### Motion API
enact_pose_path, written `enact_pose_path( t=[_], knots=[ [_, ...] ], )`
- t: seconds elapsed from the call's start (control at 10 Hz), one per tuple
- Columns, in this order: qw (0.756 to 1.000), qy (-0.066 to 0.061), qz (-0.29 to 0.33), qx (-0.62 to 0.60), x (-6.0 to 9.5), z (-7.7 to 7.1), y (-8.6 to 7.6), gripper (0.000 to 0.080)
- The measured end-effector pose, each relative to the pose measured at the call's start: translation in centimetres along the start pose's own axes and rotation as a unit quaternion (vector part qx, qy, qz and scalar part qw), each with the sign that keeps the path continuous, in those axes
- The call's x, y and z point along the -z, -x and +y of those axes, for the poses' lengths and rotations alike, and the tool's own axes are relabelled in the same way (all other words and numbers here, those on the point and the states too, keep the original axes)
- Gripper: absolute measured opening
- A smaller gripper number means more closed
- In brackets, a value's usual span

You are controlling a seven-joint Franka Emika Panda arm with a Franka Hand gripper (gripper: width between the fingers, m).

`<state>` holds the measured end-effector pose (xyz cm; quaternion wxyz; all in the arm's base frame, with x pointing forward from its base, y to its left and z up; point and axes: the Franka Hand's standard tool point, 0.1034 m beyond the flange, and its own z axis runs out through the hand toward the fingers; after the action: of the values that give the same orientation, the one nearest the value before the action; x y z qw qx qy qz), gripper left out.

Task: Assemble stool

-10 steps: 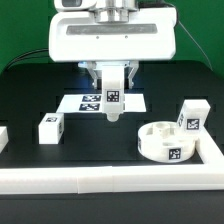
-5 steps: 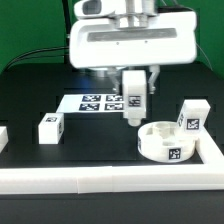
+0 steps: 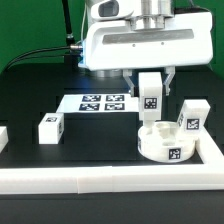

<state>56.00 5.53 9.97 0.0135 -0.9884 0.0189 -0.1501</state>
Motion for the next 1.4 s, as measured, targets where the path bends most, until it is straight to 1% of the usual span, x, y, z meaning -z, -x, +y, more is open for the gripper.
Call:
enact_pose_path(
  t=[0.1, 0.3, 0.4, 0.6, 0.7, 0.8, 1.0, 1.4],
  knots=[
    [1.0, 0.0, 0.001, 0.001, -0.2, -0.2, -0.1, 0.0334],
    [1.0, -0.002, 0.007, 0.013, -1.0, -1.5, -0.9, 0.0334],
    [1.0, -0.001, 0.011, 0.013, -1.0, -1.4, -0.9, 0.0334],
    [0.998, 0.003, 0.059, 0.016, -1.1, -1.2, -1.1, 0.0334],
    [0.998, 0.003, 0.057, 0.018, -1.2, -1.4, -0.8, 0.0334],
    [0.998, 0.002, 0.059, 0.026, -1.0, -1.8, -1.0, 0.0334],
    [0.998, 0.005, 0.061, 0.032, -0.9, -1.1, -1.4, 0.0335],
    [0.998, 0.006, 0.06, 0.032, -1.0, -1.1, -1.3, 0.0335]
  ],
)
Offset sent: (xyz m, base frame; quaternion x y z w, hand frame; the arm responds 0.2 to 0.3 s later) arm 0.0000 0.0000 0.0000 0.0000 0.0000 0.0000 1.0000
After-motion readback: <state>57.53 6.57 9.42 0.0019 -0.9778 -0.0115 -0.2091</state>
